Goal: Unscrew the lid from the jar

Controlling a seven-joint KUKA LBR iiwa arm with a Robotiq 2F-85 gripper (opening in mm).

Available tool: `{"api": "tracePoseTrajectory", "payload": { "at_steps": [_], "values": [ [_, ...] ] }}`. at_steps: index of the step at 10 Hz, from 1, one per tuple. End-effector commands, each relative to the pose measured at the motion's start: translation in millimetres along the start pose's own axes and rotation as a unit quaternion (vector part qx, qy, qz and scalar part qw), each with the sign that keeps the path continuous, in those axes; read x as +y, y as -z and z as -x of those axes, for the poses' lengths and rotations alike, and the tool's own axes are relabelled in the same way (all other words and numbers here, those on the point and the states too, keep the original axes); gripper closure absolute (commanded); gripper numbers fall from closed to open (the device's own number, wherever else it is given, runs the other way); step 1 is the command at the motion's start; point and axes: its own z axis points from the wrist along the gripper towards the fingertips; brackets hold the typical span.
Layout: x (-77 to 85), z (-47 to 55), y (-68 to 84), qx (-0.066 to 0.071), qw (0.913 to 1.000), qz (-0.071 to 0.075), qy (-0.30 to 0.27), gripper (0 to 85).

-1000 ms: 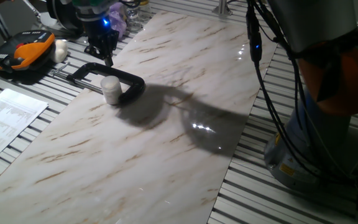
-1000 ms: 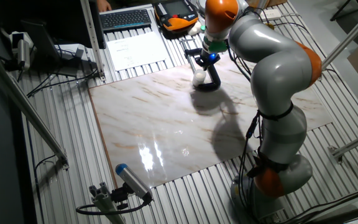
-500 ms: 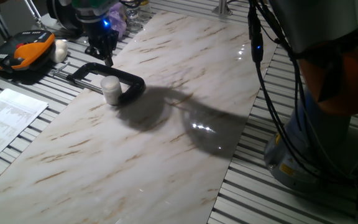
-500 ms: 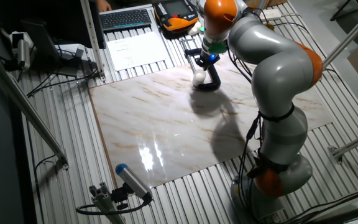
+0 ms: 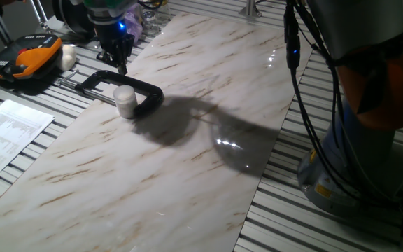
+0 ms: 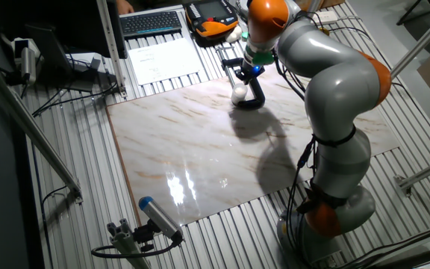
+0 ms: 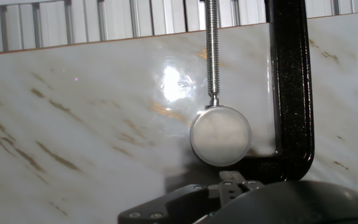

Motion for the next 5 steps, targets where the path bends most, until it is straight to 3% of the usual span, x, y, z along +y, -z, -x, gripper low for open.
{"api": "tracePoseTrajectory", "payload": {
  "at_steps": [1,3,5],
  "values": [
    [0.2,0.0,0.0,-0.002,1.0,-0.002,0.001,85.0],
    [0.2,0.0,0.0,-0.013,0.9999,-0.007,0.0,85.0],
    [0.2,0.0,0.0,-0.014,0.9999,-0.005,-0.003,85.0]
  ]
}}
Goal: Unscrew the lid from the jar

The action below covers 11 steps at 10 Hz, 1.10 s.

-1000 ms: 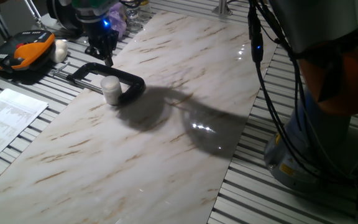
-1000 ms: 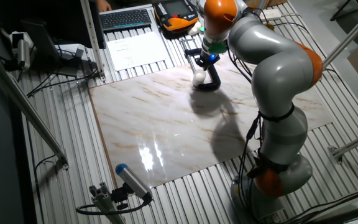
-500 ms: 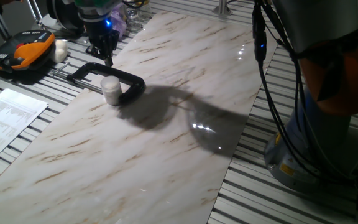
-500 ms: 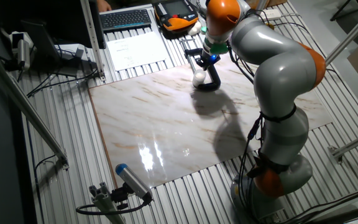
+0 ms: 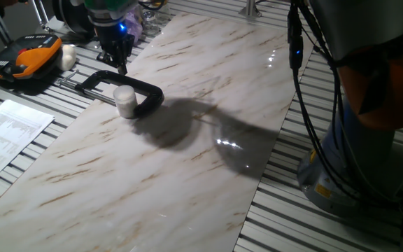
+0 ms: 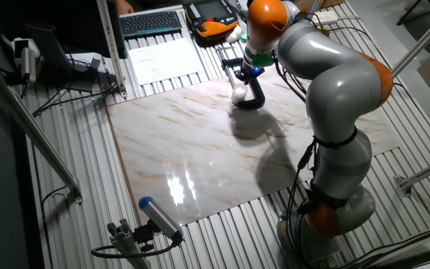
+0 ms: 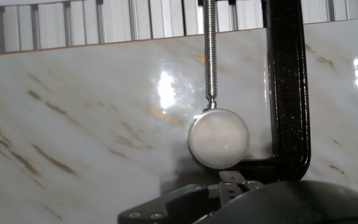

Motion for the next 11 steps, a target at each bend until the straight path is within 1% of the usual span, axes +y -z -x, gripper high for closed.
{"api": "tracePoseTrajectory", "payload": {
  "at_steps": [1,3,5,7,8,9,11],
  "values": [
    [0.0,0.0,-0.1,0.001,1.0,0.0,-0.002,85.0],
    [0.3,0.1,-0.5,0.006,1.0,0.001,-0.006,85.0],
    [1.8,2.5,-2.8,0.006,1.0,0.002,-0.006,85.0],
    [2.0,10.9,-9.5,0.0,0.9999,-0.009,-0.004,85.0],
    [2.0,16.9,-14.7,-0.002,0.9999,-0.012,-0.003,85.0],
    [3.2,20.9,-19.7,-0.004,0.9999,-0.013,-0.003,85.0],
    [4.8,24.9,-23.9,-0.003,0.9999,-0.012,-0.003,85.0]
  ]
}}
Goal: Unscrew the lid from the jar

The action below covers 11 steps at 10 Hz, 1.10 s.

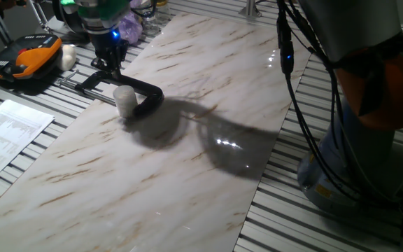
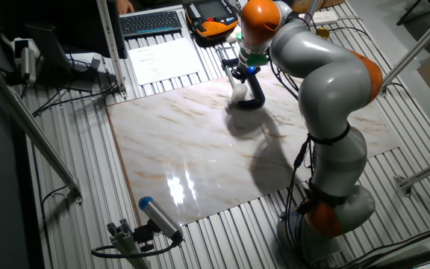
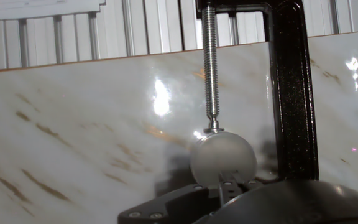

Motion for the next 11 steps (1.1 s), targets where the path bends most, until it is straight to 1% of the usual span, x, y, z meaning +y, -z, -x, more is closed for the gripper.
{"api": "tracePoseTrajectory", "payload": {
  "at_steps": [1,3,5,6,8,9,11],
  "values": [
    [0.6,2.0,-2.4,0.001,1.0,0.0,0.0,85.0],
    [-1.8,8.3,-9.0,0.003,1.0,0.007,0.005,85.0],
    [-2.6,10.6,-14.2,0.004,0.9999,0.007,0.006,85.0],
    [-3.6,10.6,-17.9,0.004,0.9999,0.009,0.007,85.0],
    [-9.0,9.1,-26.7,-0.001,0.9998,0.015,0.012,85.0],
    [-9.6,8.4,-29.9,-0.004,0.9998,0.015,0.013,85.0],
    [-6.8,7.3,-34.7,0.0,0.9999,0.014,0.01,85.0]
  ]
}}
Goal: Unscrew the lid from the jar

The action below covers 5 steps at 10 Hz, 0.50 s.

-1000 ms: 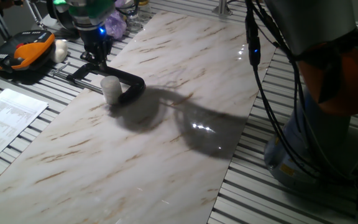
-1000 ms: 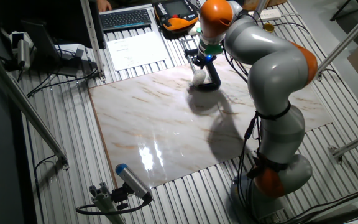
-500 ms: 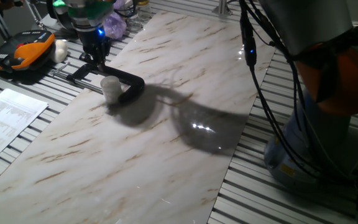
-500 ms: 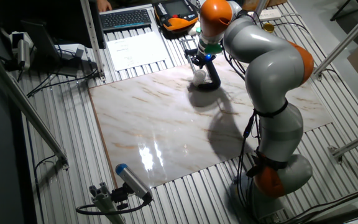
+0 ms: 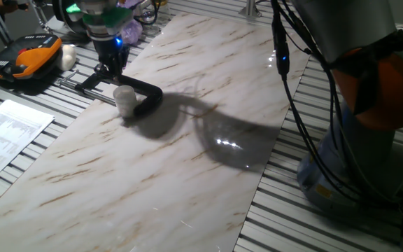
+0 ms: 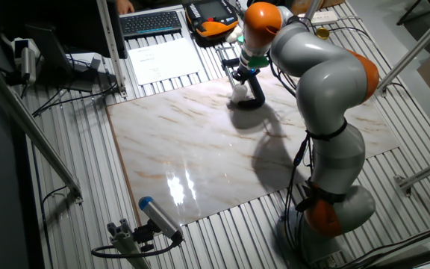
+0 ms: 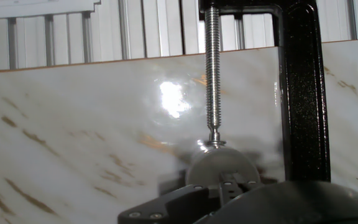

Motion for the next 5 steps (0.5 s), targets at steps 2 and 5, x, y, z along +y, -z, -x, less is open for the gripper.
{"api": "tracePoseTrajectory", "payload": {
  "at_steps": [2,5],
  "values": [
    [0.0,-0.1,-1.3,0.006,1.0,0.001,0.001,85.0],
    [-0.1,0.2,-1.9,0.007,1.0,0.005,0.002,85.0]
  ]
}}
